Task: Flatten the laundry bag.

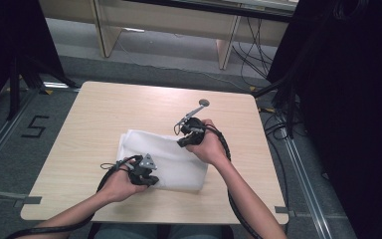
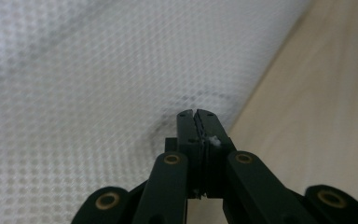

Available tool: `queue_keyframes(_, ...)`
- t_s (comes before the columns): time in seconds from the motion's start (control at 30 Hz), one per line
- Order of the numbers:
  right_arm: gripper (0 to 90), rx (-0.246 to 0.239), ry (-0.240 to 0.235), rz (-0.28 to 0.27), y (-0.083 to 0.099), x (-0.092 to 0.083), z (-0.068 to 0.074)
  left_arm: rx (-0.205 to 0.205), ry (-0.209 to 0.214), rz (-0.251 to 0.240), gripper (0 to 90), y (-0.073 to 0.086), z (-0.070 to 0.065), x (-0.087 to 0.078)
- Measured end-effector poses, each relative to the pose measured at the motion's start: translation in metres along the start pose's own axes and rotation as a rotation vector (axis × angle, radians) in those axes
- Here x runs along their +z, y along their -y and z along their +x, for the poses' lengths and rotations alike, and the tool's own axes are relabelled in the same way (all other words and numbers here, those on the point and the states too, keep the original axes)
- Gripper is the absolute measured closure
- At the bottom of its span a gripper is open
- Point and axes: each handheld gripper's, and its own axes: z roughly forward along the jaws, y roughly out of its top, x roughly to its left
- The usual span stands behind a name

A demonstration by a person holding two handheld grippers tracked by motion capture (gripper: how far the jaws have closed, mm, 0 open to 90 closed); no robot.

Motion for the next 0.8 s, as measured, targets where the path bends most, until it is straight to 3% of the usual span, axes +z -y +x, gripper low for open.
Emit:
queue_keyframes(0.1, 90.0, 0.010, 0.005, -0.003, 0.000, -0.002, 0.001, 0.005, 0.017, -0.004, 88.5, -0.003, -0.008, -0.002)
queue_keyframes(0.13, 90.0, -0.011, 0.007, -0.012, 0.000, -0.003, 0.001, 0.014, 0.022, 0.002, 88.8, -0.003, -0.010, -0.001)
queue_keyframes(0.17, 90.0, 0.005, 0.005, -0.007, 0.000, -0.004, 0.003, 0.019, 0.015, 0.025, 88.9, -0.002, -0.012, 0.005)
queue_keyframes(0.2, 90.0, -0.002, 0.007, -0.012, 0.000, -0.006, 0.003, -0.002, 0.012, 0.026, 89.0, 0.000, -0.013, 0.009)
queue_keyframes(0.23, 90.0, 0.004, 0.003, -0.017, 0.000, -0.007, 0.004, 0.003, 0.002, 0.043, 89.0, 0.001, -0.011, 0.011)
queue_keyframes(0.37, 90.0, -0.006, 0.002, -0.031, 0.000, -0.013, 0.008, -0.016, -0.004, 0.033, 89.1, 0.002, -0.008, 0.014)
queue_keyframes(0.4, 90.0, -0.010, -0.004, -0.036, 0.000, -0.014, 0.008, 0.009, -0.005, 0.057, 89.1, 0.002, -0.005, 0.012)
queue_keyframes(0.47, 90.0, -0.012, -0.006, -0.038, -0.001, -0.016, 0.009, -0.039, -0.019, 0.029, 89.1, 0.003, -0.004, 0.015)
queue_keyframes(0.5, 90.0, -0.009, -0.004, -0.037, -0.001, -0.017, 0.010, -0.026, -0.022, 0.032, 89.1, 0.002, -0.002, 0.016)
queue_keyframes(0.67, 90.0, -0.014, -0.018, -0.046, -0.001, -0.019, 0.015, -0.049, -0.055, 0.017, 88.9, 0.000, 0.005, 0.020)
queue_keyframes(0.7, 90.0, -0.014, -0.018, -0.046, -0.001, -0.019, 0.015, -0.049, -0.055, 0.017, 88.9, 0.000, 0.005, 0.020)
queue_keyframes(0.73, 90.0, -0.008, -0.008, -0.049, -0.001, -0.020, 0.018, -0.018, -0.064, 0.035, 88.9, -0.001, 0.011, 0.019)
queue_keyframes(0.8, 90.0, 0.002, -0.012, -0.044, -0.001, -0.022, 0.020, -0.065, -0.073, 0.005, 88.9, -0.001, 0.011, 0.022)
